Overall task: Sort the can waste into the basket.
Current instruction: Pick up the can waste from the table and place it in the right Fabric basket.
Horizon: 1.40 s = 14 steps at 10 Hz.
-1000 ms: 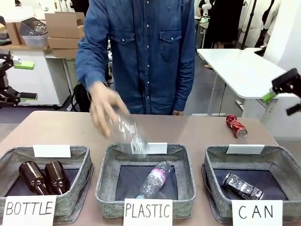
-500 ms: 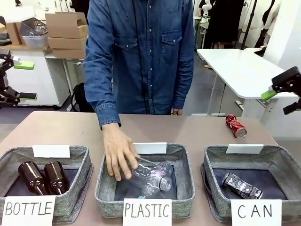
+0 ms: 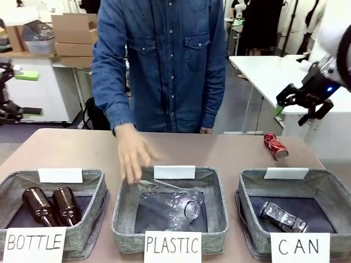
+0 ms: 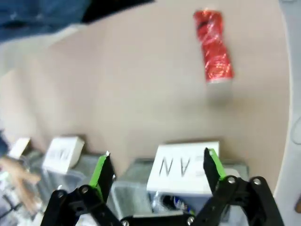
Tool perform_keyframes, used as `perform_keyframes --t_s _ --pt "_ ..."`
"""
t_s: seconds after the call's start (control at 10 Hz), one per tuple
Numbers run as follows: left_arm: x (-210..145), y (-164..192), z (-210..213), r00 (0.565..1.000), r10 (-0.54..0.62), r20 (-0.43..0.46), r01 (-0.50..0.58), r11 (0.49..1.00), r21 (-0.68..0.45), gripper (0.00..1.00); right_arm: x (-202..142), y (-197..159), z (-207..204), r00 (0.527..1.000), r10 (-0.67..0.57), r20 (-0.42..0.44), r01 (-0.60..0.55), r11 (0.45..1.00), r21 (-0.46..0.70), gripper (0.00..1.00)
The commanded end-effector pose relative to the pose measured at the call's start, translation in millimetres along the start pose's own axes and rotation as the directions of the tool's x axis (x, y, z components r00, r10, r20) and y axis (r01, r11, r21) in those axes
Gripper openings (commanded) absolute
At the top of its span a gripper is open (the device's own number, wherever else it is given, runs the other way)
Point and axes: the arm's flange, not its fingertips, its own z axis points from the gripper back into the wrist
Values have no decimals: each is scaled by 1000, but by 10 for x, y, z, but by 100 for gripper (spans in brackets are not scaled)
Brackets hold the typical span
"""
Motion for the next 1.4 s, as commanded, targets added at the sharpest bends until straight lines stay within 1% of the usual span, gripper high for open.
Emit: perform_keyframes --t_s 0.0,0.1,0.2,0.4,0.5,0.6,0.8,1.2,1.3 --pt "-13 -8 19 1000 -11 -9 11 1000 5 100 469 69 -374 997 -75 -21 71 987 -145 100" --pt "-13 -8 19 1000 -11 -9 11 1000 5 100 576 -13 -726 995 -99 -6 96 973 -209 100" --pt "-13 -8 19 1000 -11 -9 11 1000 5 100 604 -82 -953 996 -87 -5 85 978 -193 100" --pt "-13 -8 19 1000 -11 -9 11 1000 5 100 597 -147 -1319 999 -52 -1 49 963 -266 100" --pt "-13 -8 19 1000 -11 -9 11 1000 5 100 605 -216 -1507 999 -46 10 47 951 -304 100" --pt "-13 -8 19 1000 -11 -9 11 1000 5 100 604 -262 -1642 998 -52 28 59 929 -365 100" --pt "-13 -8 19 1000 -11 -9 11 1000 5 100 594 -304 -1742 997 -53 51 69 906 -417 100" --pt "-13 -8 19 1000 -11 -9 11 1000 5 100 595 -318 -1891 997 -48 54 66 903 -424 100" --pt "-13 -8 19 1000 -11 -9 11 1000 5 100 587 -314 -1899 996 -53 70 77 903 -422 100"
